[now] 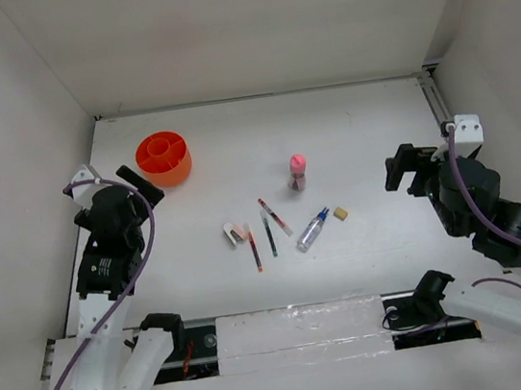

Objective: Sort the stationery into containers
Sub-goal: Pick up the stationery from the center of the board.

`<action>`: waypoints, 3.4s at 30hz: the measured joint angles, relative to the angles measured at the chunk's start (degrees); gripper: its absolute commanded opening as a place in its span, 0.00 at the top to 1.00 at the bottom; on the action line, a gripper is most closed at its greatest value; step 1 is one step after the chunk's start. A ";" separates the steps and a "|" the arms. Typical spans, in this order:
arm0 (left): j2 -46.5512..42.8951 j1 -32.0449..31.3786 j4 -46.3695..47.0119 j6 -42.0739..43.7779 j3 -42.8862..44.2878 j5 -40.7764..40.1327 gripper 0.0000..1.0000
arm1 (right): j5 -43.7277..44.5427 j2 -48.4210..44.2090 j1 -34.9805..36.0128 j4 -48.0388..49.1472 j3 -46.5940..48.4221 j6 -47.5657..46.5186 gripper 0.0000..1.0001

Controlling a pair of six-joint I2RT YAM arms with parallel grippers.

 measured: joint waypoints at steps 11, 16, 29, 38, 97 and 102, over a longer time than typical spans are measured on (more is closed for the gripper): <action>2.10 -0.52 2.60 1.36 -0.42 7.45 0.00 | -2.21 -1.20 0.00 -0.50 -0.04 -0.11 0.00; 15.17 -18.27 7.82 -1.18 4.50 7.32 0.00 | -3.26 -0.46 -0.11 -0.46 -0.04 -0.17 0.00; 38.84 -41.03 32.81 1.40 -1.01 -1.64 0.00 | -8.46 -0.52 -0.44 -0.02 -1.88 -2.36 0.00; 46.82 -41.05 53.27 10.03 -4.81 5.35 0.00 | -11.76 -0.50 -0.44 1.22 -2.34 -3.87 0.00; 70.53 -38.80 59.41 16.28 11.74 3.63 1.00 | -24.11 -0.72 -0.44 6.03 -5.20 -9.07 0.00; 71.01 -38.80 56.74 16.59 14.75 2.51 1.00 | -24.13 -0.48 -0.44 6.08 -5.22 -9.07 0.00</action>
